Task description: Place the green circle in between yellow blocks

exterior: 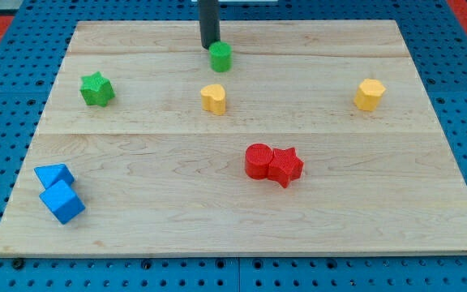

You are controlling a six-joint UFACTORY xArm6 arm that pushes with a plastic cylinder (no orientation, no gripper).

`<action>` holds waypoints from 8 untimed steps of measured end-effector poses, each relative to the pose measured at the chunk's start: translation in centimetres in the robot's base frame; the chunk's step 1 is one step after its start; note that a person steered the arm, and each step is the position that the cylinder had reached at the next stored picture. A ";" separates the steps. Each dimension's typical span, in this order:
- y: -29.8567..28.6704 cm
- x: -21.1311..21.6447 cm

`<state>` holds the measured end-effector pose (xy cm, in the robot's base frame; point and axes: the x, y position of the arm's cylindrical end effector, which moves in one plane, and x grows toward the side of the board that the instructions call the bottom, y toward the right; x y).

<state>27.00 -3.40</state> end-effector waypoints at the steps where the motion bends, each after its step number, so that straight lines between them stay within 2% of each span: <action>1: 1.8 3.9; 2: 7.4 4.4; 3: 8.9 4.8; 4: 5.8 3.1; 5: 2.8 3.6; 6: 6.5 6.8; 7: 10.8 7.8; 8: 10.7 8.9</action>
<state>35.89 7.33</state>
